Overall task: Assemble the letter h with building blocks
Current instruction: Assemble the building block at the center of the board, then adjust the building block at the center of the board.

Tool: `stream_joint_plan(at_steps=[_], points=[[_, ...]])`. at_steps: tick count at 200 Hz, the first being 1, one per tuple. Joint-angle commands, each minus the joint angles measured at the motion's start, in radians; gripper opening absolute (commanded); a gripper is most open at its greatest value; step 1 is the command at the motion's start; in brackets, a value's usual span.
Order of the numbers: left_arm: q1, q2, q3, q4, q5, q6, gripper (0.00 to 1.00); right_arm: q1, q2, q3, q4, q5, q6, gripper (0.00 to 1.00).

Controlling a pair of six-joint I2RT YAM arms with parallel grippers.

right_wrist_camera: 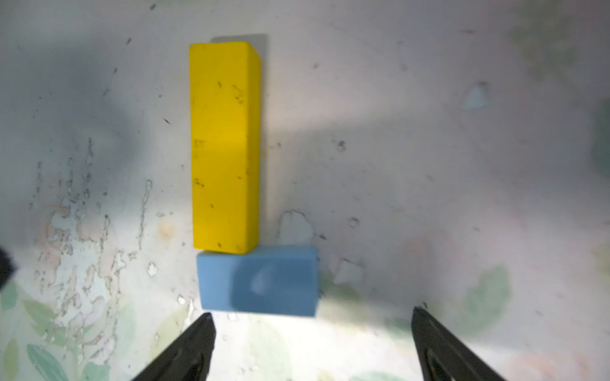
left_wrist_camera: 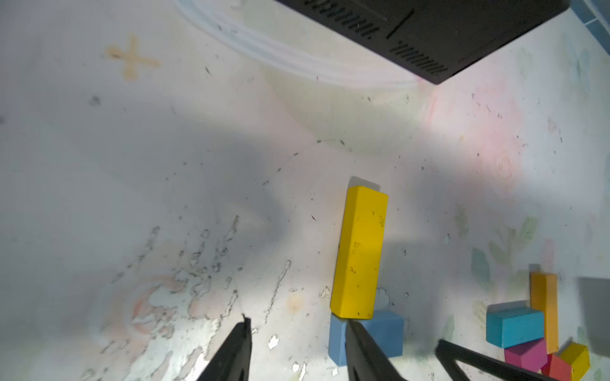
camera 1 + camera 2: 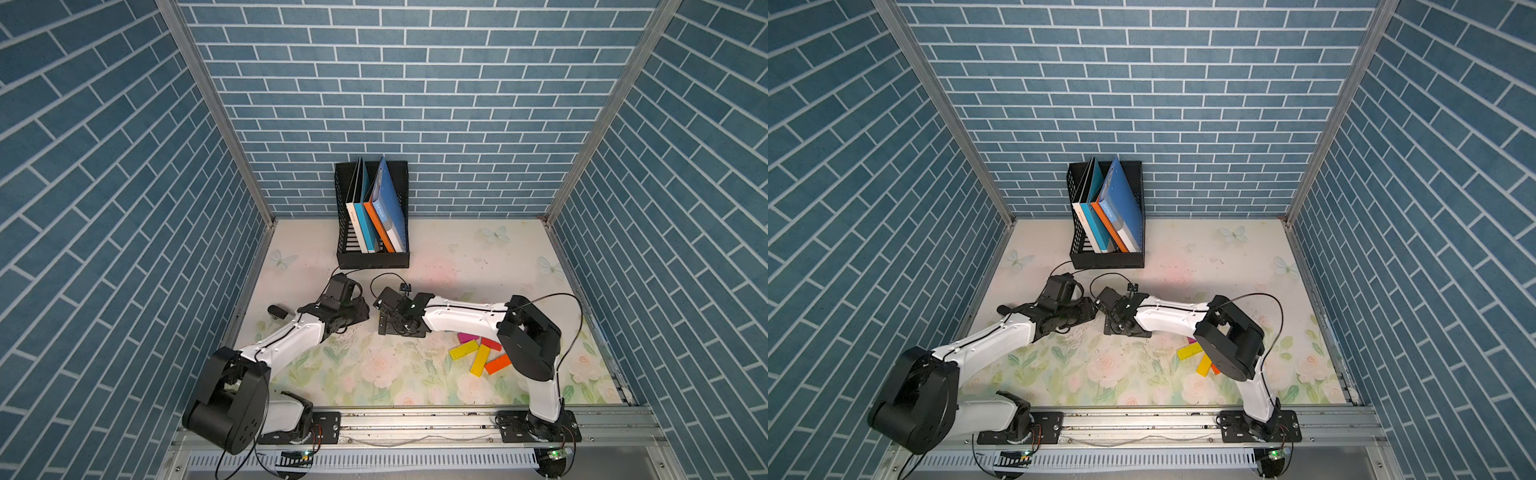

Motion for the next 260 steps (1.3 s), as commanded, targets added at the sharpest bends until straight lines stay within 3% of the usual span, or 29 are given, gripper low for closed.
stream_joint_plan(at_steps=[1,50,96,162,260], points=[[-0.021,0.042,-0.014,0.067,-0.004,-0.053,0.48,-0.004,-0.142,-0.05,-0.032,0.076,0.033,0.89],[-0.038,0.118,-0.009,0.1,-0.02,-0.053,0.45,-0.006,-0.279,-0.191,-0.012,0.09,0.072,0.8],[-0.052,0.161,-0.014,0.106,-0.048,-0.055,0.4,-0.017,-0.339,-0.243,0.003,0.1,0.08,0.65],[-0.111,0.218,0.031,0.047,-0.123,-0.035,0.38,-0.046,-0.407,-0.291,0.006,0.104,0.086,0.64],[-0.133,0.245,0.055,0.022,-0.128,-0.019,0.36,-0.063,-0.418,-0.31,0.015,0.096,0.084,0.64]])
